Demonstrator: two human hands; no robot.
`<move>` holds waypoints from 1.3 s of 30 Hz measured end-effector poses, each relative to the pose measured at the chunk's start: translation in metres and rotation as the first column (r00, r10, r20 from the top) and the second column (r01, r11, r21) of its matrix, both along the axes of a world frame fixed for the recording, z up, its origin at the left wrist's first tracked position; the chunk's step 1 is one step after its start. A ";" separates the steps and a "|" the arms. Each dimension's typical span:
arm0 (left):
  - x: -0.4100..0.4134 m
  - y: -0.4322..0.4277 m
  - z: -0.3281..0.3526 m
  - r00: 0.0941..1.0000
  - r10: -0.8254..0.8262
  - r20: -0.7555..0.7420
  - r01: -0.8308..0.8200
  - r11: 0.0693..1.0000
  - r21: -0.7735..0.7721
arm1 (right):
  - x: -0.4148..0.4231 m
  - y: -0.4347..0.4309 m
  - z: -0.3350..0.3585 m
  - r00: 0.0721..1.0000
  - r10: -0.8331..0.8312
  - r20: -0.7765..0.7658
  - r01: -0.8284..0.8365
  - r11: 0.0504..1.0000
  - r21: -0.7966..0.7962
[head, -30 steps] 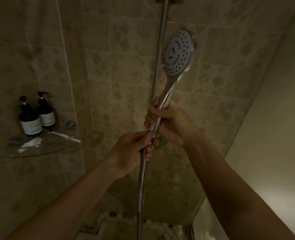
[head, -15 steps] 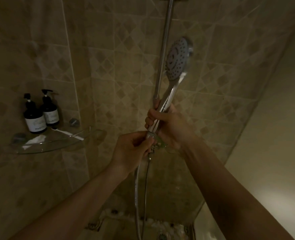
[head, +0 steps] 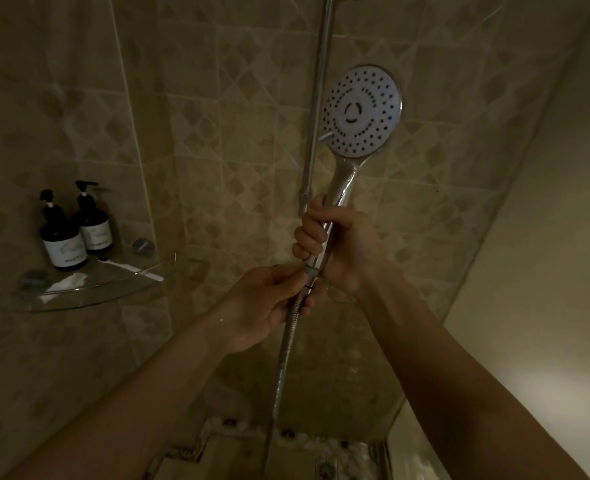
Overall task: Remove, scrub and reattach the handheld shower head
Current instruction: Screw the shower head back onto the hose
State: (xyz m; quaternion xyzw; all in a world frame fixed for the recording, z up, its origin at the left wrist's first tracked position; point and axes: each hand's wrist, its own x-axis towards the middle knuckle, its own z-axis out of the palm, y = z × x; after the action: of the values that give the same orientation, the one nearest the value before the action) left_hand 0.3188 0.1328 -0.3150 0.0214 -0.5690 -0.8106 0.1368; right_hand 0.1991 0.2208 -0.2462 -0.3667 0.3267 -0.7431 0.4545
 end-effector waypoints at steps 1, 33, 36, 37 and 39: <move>0.000 0.001 -0.001 1.000 0.016 -0.008 -0.016 1.000 -0.012 | 0.000 0.000 0.000 1.000 0.004 -0.004 -0.004 1.000 0.002; -0.012 -0.001 -0.006 0.976 0.187 -0.116 -0.171 0.976 0.135 | 0.006 -0.002 0.006 0.976 -0.186 -0.116 0.189 0.982 0.023; -0.011 -0.008 -0.004 0.989 0.123 -0.077 -0.119 0.991 0.054 | 0.005 -0.003 0.006 0.978 -0.190 -0.089 0.193 0.981 0.023; -0.010 -0.008 -0.003 0.994 0.092 -0.053 -0.093 0.996 -0.008 | 0.005 -0.003 0.006 0.978 -0.194 -0.079 0.196 0.980 0.027; -0.008 -0.006 -0.002 0.996 0.087 0.000 -0.085 0.982 -0.169 | 0.005 -0.004 0.006 0.976 -0.209 -0.065 0.212 0.977 0.036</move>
State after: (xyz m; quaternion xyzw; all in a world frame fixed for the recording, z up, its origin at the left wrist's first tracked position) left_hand 0.3104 0.1266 -0.3172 0.0375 -0.6348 -0.7526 0.1708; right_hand 0.2045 0.2169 -0.2401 -0.3429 0.3931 -0.7685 0.3706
